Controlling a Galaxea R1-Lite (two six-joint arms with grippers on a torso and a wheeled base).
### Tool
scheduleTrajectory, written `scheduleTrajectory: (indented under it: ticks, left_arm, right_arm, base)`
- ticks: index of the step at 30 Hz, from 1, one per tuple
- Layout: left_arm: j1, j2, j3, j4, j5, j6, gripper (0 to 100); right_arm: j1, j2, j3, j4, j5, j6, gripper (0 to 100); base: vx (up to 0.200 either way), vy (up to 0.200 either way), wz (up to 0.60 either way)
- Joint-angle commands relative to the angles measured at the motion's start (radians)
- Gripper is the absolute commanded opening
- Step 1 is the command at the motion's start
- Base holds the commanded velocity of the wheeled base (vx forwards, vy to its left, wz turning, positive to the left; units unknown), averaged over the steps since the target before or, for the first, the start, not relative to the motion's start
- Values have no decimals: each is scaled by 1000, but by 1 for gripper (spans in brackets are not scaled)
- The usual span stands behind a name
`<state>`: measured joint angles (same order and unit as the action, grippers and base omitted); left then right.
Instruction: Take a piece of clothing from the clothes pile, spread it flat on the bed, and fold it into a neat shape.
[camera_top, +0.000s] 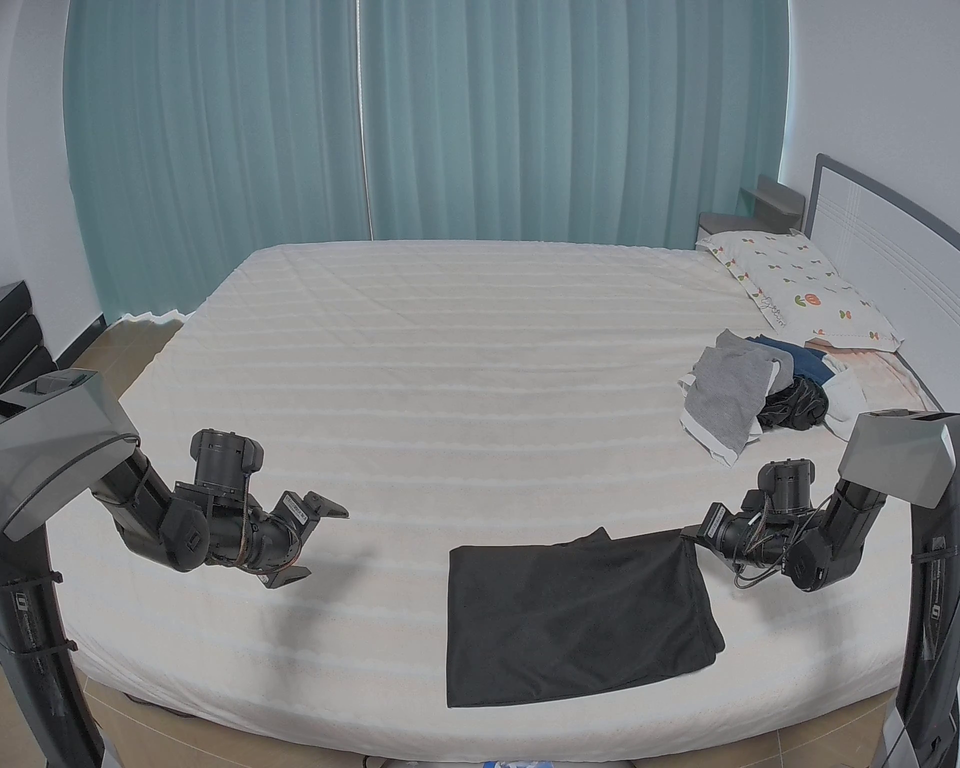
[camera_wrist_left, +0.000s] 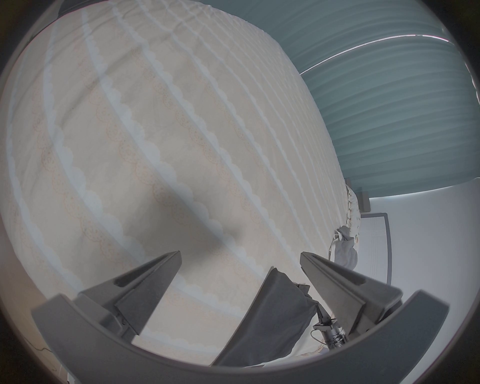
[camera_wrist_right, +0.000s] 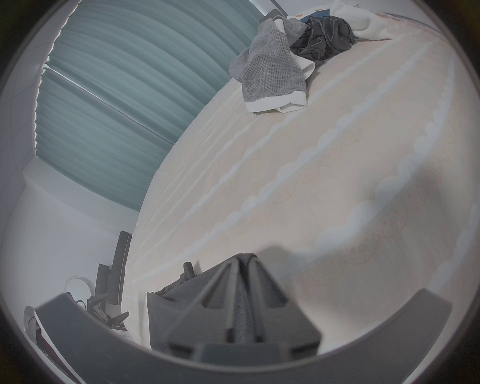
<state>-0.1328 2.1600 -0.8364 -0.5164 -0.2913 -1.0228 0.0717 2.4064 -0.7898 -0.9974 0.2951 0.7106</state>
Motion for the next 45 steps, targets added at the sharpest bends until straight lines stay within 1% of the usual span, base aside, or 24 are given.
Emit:
scheduleTrajectory:
  ticks: [1, 7, 12, 14, 15, 19, 25, 34, 37, 39, 45]
  left_arm:
    - [-1, 0, 0, -1, 0, 0, 100]
    - [-4, 1, 0, -1, 0, 1, 100]
    - [-8, 3, -1, -1, 6, 1, 100]
    - [-10, 3, -3, -1, 6, 1, 100]
    - [-10, 6, -13, 1, 15, -5, 100]
    - [-11, 8, -13, 1, 20, -5, 100]
    - [-11, 6, -12, 1, 18, -3, 100]
    - [-11, -3, -15, 1, 17, -10, 100]
    - [-34, -3, -23, 1, 18, -26, 100]
    - [-45, -2, -29, 1, 18, -40, 100]
    - [-71, 1, -33, 1, 18, -40, 100]
  right_arm:
    - [0, 5, 0, -1, 1, 0, 100]
    - [-12, -6, 11, -3, 6, 10, 100]
    - [-21, -23, 32, -55, 4, 84, 100]
    - [-23, -23, 37, -64, 4, 92, 100]
    - [-26, -23, 49, -96, 4, 109, 100]
    - [-27, -21, 55, -104, 7, 115, 100]
    - [-26, -20, 55, -104, 9, 135, 100]
    - [-21, -13, 53, -110, 9, 135, 100]
    - [-18, -13, 53, -110, 9, 136, 100]
    - [-16, -12, 53, -110, 9, 136, 100]
    - [-16, -10, 52, -110, 9, 135, 100]
  base:
    - [0, 0, 0]
    - [0, 0, 0]
    - [0, 0, 0]
    - [0, 0, 0]
    - [0, 0, 0]
    - [0, 0, 0]
    - [-200, 0, 0]
    - [0, 0, 0]
    - [0, 0, 0]
    - [0, -200, 0]
    - [0, -200, 0]
